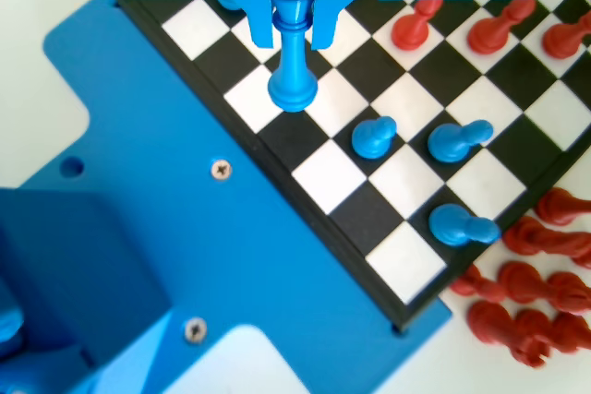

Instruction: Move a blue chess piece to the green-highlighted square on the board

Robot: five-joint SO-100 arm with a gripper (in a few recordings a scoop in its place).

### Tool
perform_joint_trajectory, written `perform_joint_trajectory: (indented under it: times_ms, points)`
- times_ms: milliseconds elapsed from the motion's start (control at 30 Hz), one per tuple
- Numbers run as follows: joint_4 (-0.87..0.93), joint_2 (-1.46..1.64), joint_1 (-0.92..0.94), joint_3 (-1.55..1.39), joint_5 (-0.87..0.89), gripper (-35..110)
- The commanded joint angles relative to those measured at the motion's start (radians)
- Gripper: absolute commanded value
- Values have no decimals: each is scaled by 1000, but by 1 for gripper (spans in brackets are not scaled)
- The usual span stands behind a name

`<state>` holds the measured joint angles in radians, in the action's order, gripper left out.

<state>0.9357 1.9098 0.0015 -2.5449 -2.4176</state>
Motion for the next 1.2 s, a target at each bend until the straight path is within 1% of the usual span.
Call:
perform_joint_trajectory:
  times_ms: [0, 400, 700, 1167]
  points:
    - [-26, 87, -44, -55, 17, 1]
    - [-123, 126, -112, -137, 61, 1]
    - [-198, 124, -135, -184, 55, 1]
    - [-256, 120, -140, -219, 35, 1]
